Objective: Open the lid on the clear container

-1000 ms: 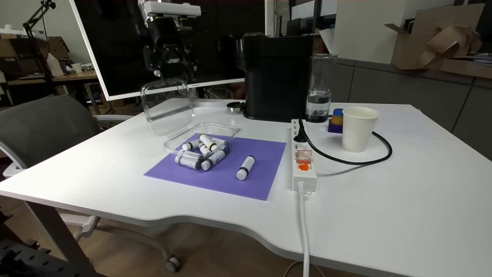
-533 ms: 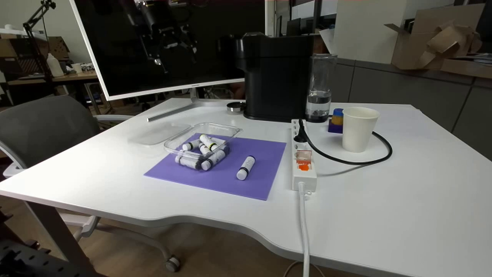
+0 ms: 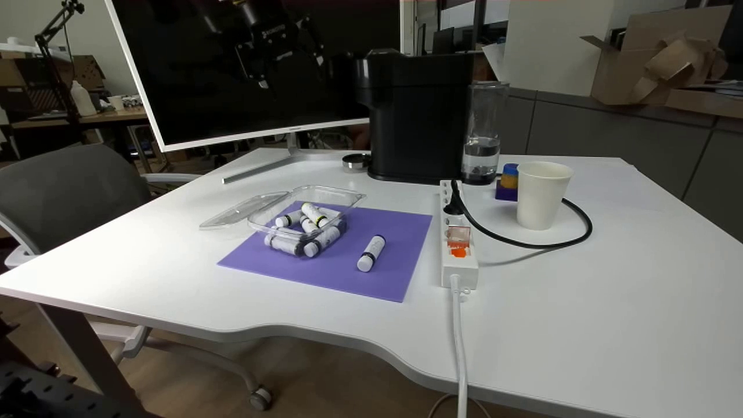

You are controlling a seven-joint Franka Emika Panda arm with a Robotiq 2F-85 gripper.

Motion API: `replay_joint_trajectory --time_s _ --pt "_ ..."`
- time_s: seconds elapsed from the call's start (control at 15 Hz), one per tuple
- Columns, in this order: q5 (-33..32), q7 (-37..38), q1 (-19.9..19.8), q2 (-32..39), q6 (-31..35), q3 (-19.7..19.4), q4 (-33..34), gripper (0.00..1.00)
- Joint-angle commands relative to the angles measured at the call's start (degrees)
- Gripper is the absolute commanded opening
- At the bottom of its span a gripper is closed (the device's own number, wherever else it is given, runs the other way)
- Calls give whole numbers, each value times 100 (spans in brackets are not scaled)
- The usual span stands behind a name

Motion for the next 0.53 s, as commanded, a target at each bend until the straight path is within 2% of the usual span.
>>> replay_joint_trajectory --time_s 0.0,0.27,0.47 --pt "121 737 -185 -359 827 -157 -675 100" --pt "660 1014 -440 -409 1695 -270 -1095 100" --pt "1149 949 -582 -374 2129 -303 -1281 100"
